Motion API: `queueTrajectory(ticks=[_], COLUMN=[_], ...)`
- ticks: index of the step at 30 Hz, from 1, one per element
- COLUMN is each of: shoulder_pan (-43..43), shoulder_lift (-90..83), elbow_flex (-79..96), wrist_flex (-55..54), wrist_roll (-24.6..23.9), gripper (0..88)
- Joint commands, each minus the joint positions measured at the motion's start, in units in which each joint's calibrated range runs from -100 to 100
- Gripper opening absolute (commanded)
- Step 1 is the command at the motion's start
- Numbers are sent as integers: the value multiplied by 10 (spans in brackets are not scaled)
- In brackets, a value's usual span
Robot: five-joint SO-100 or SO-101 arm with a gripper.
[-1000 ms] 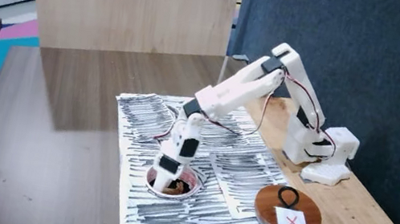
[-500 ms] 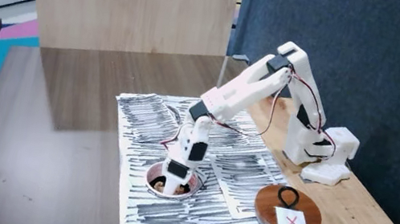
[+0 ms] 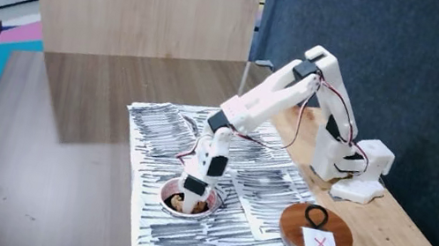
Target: Pick the brown debris from the hole.
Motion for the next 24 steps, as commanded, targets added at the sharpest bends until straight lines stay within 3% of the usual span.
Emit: queueTrajectory(ticks=[1, 20, 24], shoulder_pan=[2, 1, 8], shoulder_lift=[-27, -440, -492], elbow_flex=[-3, 3, 3], wrist_flex=[-1, 8, 54], wrist_roll=[-1, -5, -33], gripper=[10, 10, 11])
